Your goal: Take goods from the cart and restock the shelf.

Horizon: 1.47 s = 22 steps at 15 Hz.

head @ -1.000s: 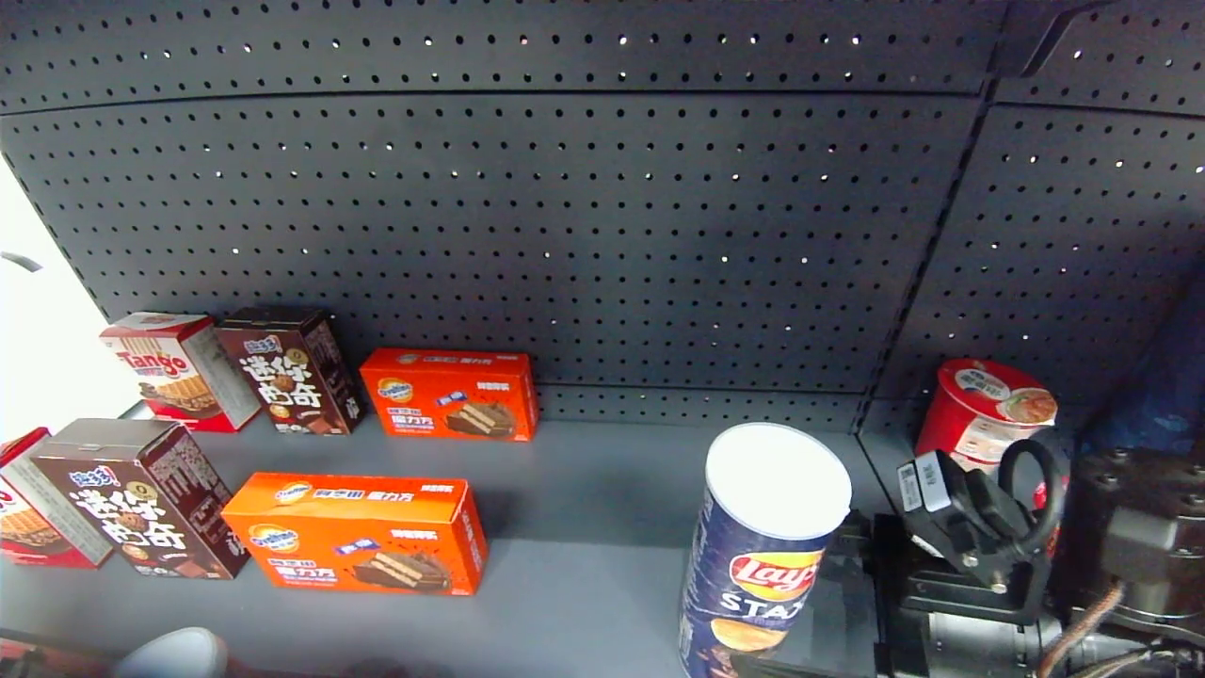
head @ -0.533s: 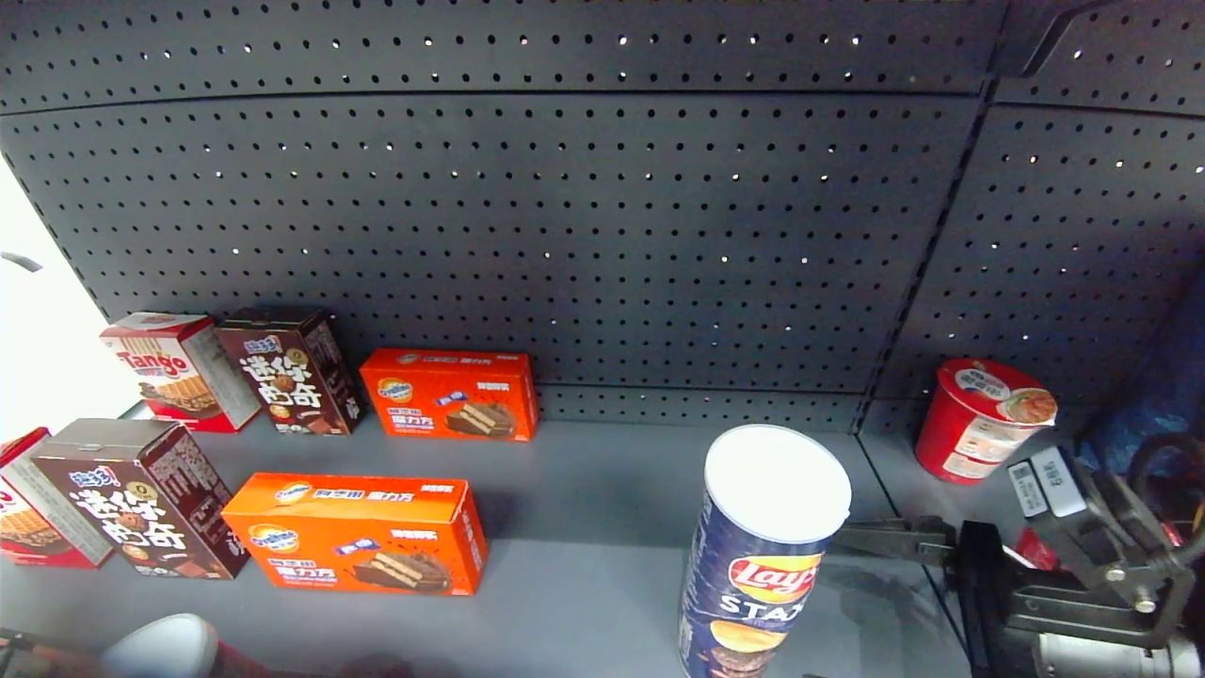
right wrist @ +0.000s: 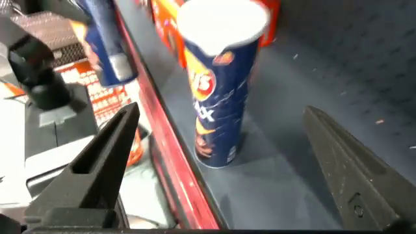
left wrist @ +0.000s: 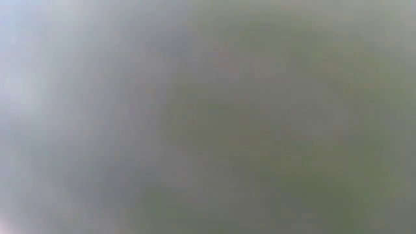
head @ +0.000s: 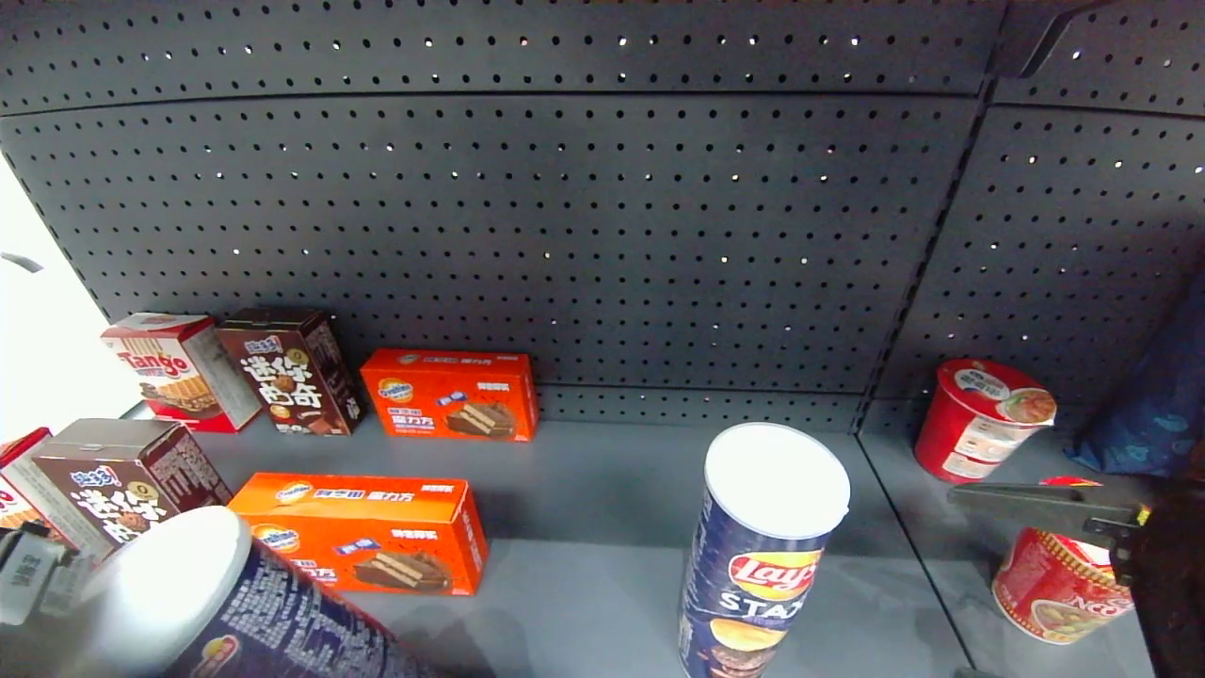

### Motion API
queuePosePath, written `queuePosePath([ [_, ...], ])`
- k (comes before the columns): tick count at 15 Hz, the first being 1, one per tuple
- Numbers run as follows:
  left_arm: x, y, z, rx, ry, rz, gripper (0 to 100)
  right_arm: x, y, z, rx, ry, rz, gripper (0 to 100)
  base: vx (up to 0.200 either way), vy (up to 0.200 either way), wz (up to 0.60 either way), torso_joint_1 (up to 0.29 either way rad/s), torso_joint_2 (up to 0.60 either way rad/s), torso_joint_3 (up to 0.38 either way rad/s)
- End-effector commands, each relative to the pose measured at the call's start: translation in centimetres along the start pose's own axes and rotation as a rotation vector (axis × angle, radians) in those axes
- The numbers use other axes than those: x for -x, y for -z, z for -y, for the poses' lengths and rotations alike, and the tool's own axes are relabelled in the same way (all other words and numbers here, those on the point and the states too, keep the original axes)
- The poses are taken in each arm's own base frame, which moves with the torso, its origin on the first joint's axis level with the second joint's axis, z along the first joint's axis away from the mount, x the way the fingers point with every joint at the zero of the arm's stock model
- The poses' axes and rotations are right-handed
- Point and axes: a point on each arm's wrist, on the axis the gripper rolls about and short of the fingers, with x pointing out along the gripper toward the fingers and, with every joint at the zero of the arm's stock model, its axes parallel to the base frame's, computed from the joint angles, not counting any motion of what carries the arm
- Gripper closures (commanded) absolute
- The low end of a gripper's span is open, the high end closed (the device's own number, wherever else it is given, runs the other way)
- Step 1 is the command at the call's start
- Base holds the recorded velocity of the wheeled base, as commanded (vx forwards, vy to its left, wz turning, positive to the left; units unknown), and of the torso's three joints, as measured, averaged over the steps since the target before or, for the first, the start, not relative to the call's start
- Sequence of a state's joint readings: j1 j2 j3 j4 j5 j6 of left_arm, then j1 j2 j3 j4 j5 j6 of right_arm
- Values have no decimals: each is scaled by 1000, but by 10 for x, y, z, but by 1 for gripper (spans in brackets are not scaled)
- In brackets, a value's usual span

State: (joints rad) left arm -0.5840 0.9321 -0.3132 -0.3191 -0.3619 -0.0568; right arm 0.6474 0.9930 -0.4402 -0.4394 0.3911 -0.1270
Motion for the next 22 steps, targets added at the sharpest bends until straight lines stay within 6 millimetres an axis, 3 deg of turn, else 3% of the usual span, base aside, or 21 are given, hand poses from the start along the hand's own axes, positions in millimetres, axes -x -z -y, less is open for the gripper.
queuePosePath([
  [1, -16, -4, -4, -12, 10, -57, 100, 15, -10, -5, 27, 15, 65, 0, 0, 0, 0, 0, 0, 0],
  [4, -31, -15, -1, -36, 60, -76, 100, 21, -10, -6, 29, 65, 77, 0, 0, 0, 0, 0, 0, 0],
  [9, -74, -49, -13, -35, 45, -91, 100, 28, -10, -9, -18, 73, 100, 0, 0, 0, 0, 0, 0, 0],
  [14, -95, -47, -20, -53, 45, -144, 100, 31, -6, -9, -37, 92, 99, 0, 0, 0, 0, 0, 0, 0],
  [17, -107, -63, -26, -63, 1, -125, 100, 32, -1, -9, -42, 91, 86, 0, 0, 0, 0, 0, 0, 0],
  [22, -123, -83, -38, -87, 26, -239, 100, 37, 0, -12, -58, 91, 101, 0, 0, 0, 0, 0, 0, 0],
])
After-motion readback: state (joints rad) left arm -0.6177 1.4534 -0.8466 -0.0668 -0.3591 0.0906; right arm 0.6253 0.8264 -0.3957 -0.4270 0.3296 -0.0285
